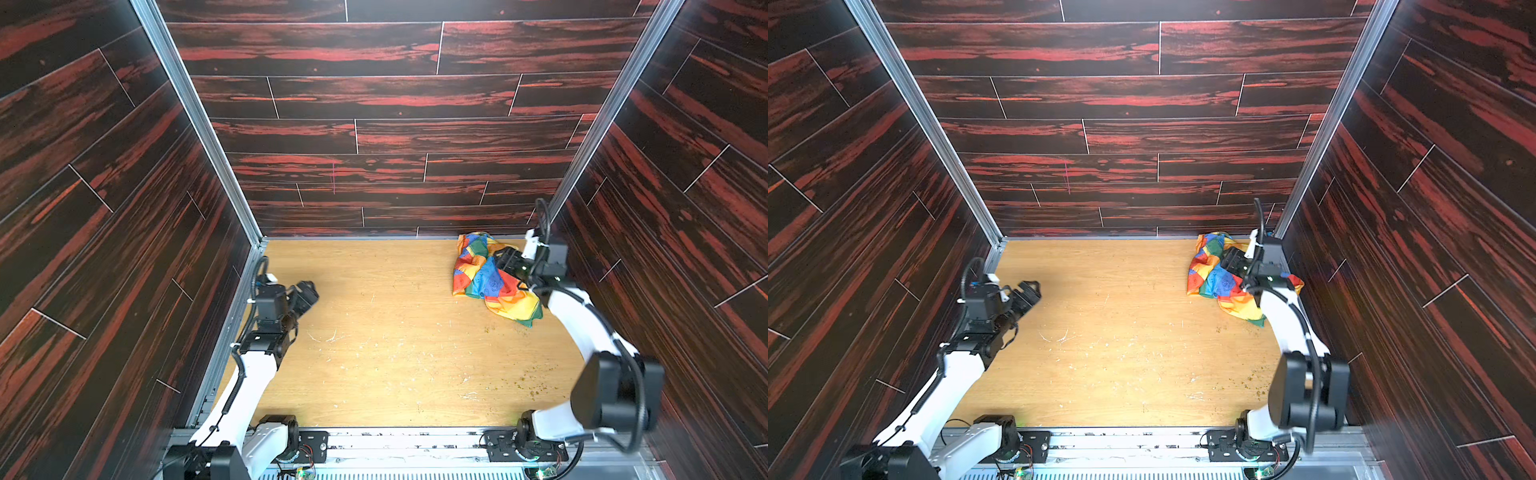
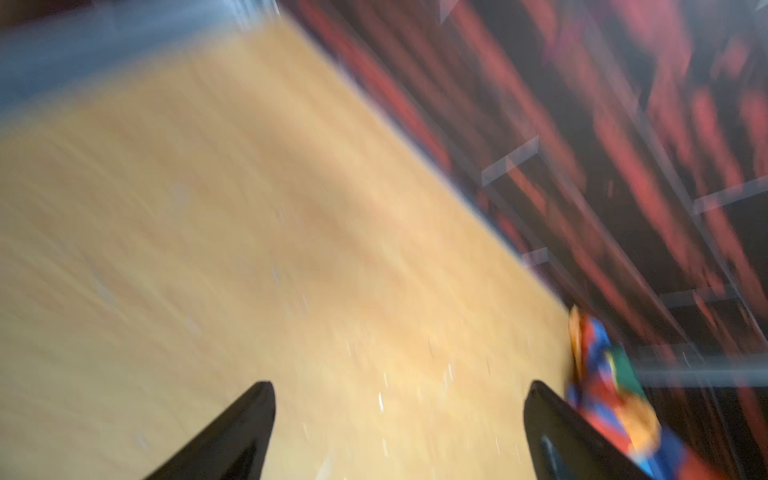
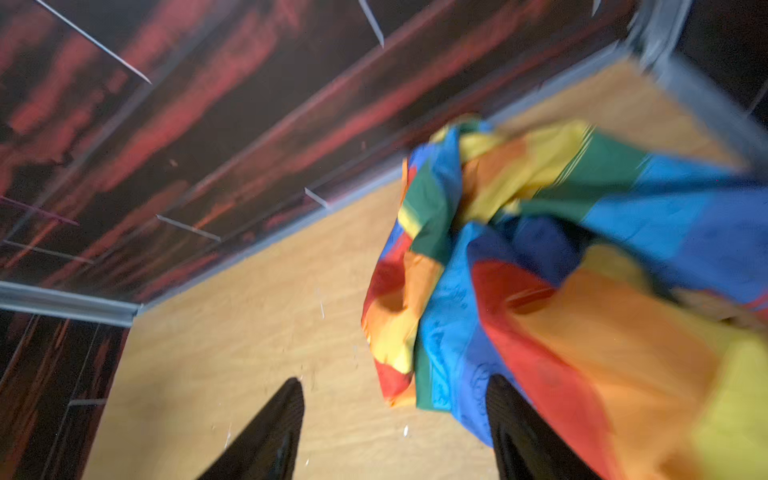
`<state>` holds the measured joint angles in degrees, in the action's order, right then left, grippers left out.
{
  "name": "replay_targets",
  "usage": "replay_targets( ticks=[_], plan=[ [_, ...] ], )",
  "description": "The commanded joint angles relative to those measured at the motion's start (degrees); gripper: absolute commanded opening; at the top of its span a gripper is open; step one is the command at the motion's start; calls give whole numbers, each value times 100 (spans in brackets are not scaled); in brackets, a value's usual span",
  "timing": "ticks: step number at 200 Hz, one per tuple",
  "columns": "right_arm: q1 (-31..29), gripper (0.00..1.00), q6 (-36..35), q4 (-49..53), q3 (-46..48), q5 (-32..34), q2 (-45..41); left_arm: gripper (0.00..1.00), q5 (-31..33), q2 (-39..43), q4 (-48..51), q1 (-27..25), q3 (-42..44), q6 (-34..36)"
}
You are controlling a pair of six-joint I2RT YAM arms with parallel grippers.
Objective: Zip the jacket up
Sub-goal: 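Reach the right gripper to the crumpled rainbow jacket while the left gripper moves forward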
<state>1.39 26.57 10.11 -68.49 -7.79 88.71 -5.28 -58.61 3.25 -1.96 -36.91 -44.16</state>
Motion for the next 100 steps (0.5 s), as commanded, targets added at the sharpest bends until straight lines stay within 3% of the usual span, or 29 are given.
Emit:
replay_targets(
  ticks=[1,51,90,100],
  plan=[
    [-135,71,309,745,-533,-372,707,97,-576,345,382,-350,208,-268],
    [-331,61,662,1033,-1637,-35,2215,96,-649,1040,369,-930,1009,-586],
    [-384,60,810,1192,-2302,196,3022,95,-481,1428,338,-1236,1479,-803],
    [-417,50,776,1249,-2473,186,3197,93,-460,1466,360,-1310,1492,-802]
  ],
)
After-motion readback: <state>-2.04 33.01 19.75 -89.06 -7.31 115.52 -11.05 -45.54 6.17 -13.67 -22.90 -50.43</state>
